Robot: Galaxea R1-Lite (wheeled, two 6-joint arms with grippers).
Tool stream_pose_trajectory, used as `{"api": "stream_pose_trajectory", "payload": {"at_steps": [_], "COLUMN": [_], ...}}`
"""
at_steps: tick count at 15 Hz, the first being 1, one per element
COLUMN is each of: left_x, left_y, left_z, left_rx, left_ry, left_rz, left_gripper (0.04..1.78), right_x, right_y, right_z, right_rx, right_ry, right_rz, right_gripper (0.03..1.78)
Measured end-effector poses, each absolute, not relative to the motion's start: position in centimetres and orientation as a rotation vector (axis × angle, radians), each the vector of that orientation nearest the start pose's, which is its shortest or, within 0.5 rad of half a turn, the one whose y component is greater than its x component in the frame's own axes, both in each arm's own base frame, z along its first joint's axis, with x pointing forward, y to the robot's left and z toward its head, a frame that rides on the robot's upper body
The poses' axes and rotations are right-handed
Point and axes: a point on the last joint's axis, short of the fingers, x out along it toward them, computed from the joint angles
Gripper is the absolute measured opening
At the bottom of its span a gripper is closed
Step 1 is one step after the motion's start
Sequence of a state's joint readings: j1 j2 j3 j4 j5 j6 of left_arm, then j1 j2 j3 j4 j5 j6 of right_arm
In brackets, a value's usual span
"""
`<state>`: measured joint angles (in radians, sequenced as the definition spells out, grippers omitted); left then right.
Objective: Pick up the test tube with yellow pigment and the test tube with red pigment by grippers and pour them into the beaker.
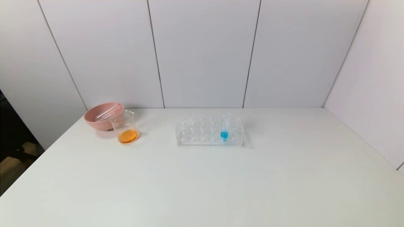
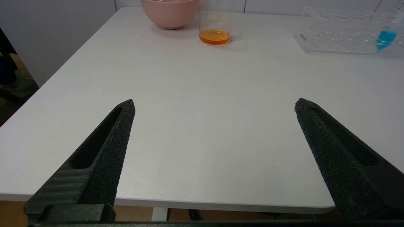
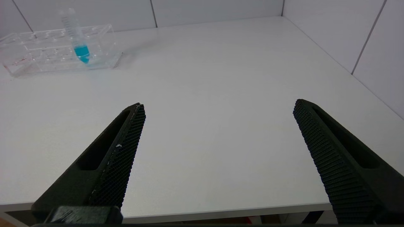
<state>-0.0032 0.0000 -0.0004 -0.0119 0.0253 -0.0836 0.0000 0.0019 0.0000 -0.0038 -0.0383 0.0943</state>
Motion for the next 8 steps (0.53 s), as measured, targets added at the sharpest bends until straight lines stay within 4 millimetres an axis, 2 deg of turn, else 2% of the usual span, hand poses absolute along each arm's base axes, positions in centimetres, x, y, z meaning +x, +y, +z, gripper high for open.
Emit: {"api": "stream_pose_trajectory", "payload": {"at_steps": [8], "left_x": [-2.28], "left_y": [0.06], "left_z": [7.67], "left_rx": [-0.084], "left_ry": [-0.013], "left_rz": [0.022], "left_gripper": [1.76], "right_x": [-2.27], "right_y": [-0.09], "right_z": [7.59], "right_rx": [0.095], "right_ry": [-0.004], "right_rz": [-0.038], "right_gripper": [1.71]}}
